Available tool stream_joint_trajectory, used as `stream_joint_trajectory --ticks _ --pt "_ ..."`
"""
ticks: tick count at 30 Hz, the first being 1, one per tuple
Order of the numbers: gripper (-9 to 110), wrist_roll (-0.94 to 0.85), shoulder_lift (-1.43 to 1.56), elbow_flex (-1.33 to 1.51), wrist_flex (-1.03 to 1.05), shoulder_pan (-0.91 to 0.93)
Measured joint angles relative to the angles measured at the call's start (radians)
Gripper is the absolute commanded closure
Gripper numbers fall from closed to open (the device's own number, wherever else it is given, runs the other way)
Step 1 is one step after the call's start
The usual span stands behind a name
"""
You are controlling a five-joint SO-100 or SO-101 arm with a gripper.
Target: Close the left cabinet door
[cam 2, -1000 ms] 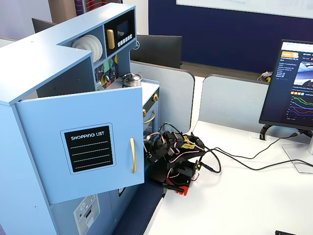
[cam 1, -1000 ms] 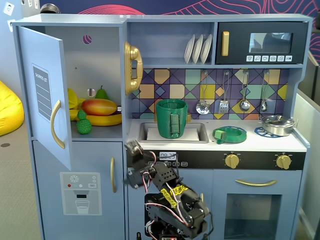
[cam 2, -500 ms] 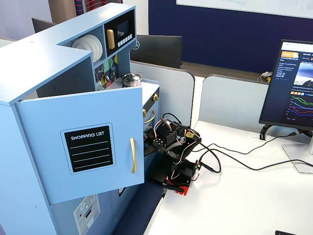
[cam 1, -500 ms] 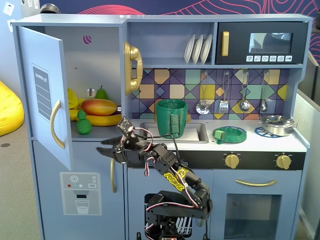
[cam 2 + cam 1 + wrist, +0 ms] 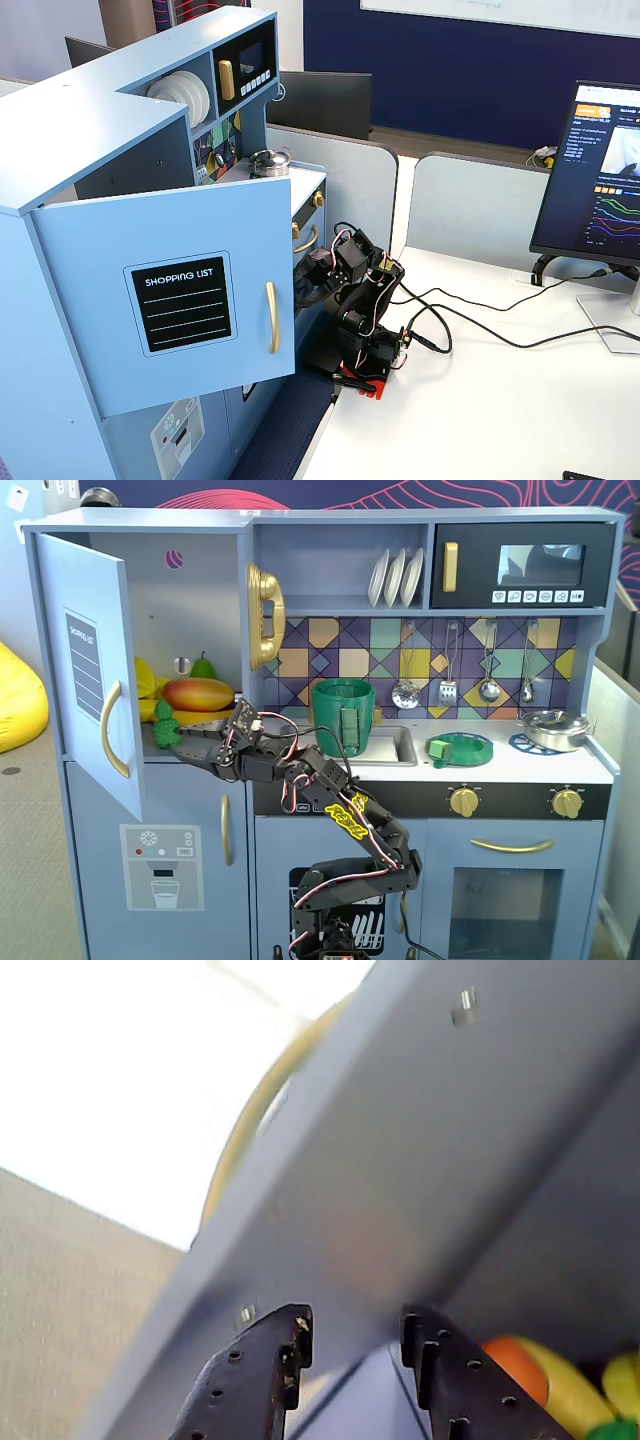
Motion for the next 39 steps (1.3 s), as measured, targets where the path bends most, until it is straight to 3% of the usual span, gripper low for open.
stream_joint_trajectory --ticks 10,21,32,39 --pt "101 -0.137 -0.133 -0.112 -0.058 -0.209" --pt "101 -0.224 -0.483 -0.379 -0.158 -0.373" --pt "101 -0.138 -0.836 -0.641 -0.196 -0.4" --pt "101 -0.011 -0.934 -0.738 -0.195 -0.288"
